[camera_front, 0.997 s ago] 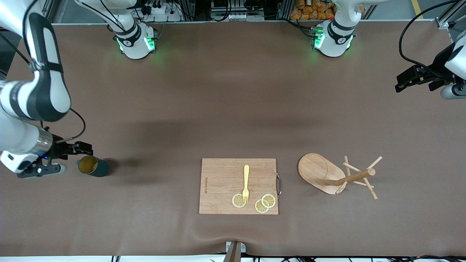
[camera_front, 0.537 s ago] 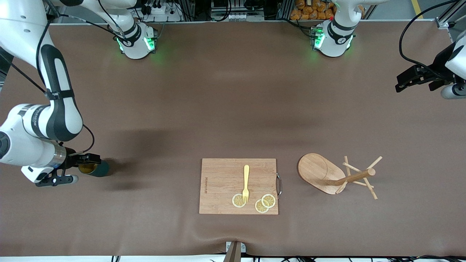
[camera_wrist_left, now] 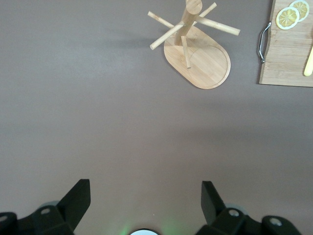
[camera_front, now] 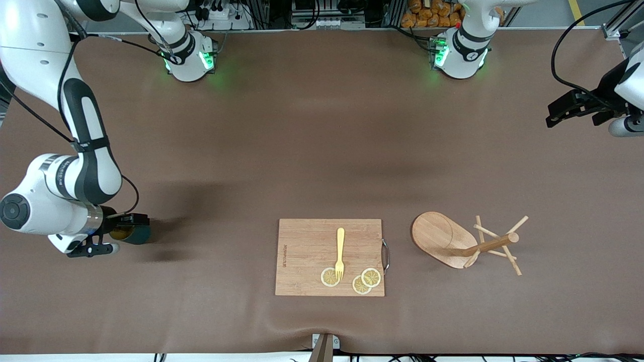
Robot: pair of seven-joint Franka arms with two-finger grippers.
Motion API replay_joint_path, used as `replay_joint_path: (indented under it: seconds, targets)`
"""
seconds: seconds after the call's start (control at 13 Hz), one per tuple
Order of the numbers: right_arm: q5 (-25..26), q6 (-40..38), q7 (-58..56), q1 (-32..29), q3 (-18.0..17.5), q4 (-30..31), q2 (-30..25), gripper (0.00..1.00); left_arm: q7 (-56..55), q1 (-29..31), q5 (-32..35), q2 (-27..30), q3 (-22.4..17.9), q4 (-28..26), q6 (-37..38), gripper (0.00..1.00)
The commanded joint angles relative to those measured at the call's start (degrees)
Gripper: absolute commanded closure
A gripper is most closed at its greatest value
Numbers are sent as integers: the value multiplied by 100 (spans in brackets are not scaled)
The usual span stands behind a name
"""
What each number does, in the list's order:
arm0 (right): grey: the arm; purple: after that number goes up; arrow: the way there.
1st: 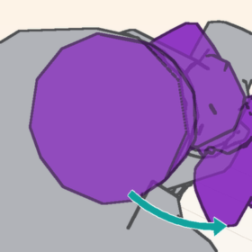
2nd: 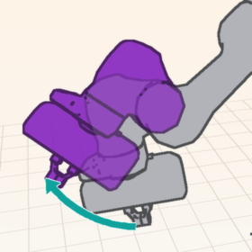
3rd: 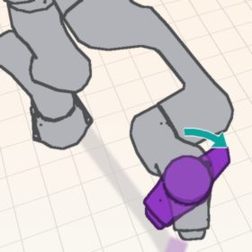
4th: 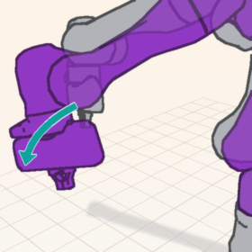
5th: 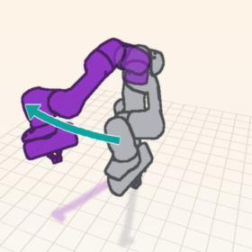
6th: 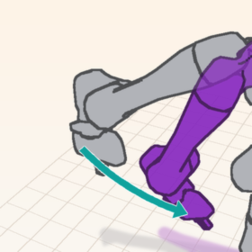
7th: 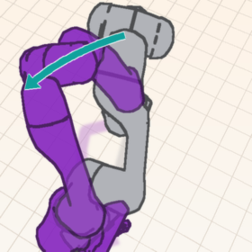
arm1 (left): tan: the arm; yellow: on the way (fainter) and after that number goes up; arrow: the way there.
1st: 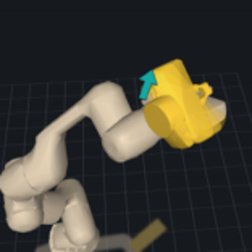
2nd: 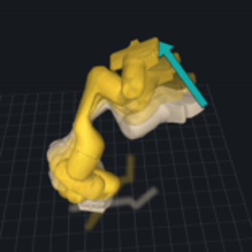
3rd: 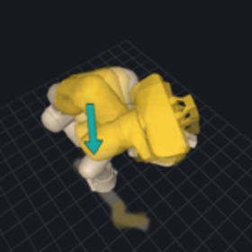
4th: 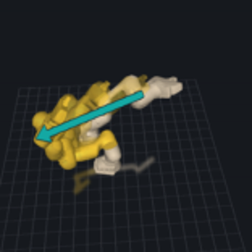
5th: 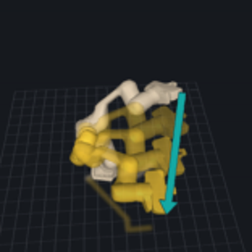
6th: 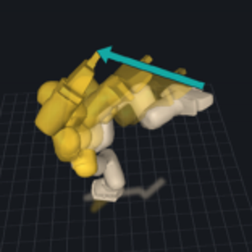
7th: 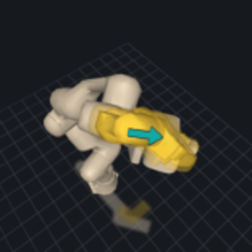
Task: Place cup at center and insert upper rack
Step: 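Grasp the teal cup by its rim with the right gripper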
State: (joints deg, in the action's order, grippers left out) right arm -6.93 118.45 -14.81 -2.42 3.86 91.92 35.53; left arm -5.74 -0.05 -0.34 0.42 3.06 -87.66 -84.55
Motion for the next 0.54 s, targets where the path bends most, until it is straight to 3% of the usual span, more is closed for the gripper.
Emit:
replay_joint_path:
  seconds: [0.0,0.15,0.38,0.46]
  targets:
    - [-133,20,-476,-65,-35,-17,24,12,117,23,43,19,20,21,52,0]
    - [-124,20,-978,-57,-26,-8,33,54,117,23,43,11,28,12,52,0]
    - [-89,-41,-997,-57,-17,-8,-2,93,117,23,43,-7,20,12,52,0]
    - [-89,-41,-971,-57,-17,-8,6,100,117,23,43,-7,20,12,44,0]
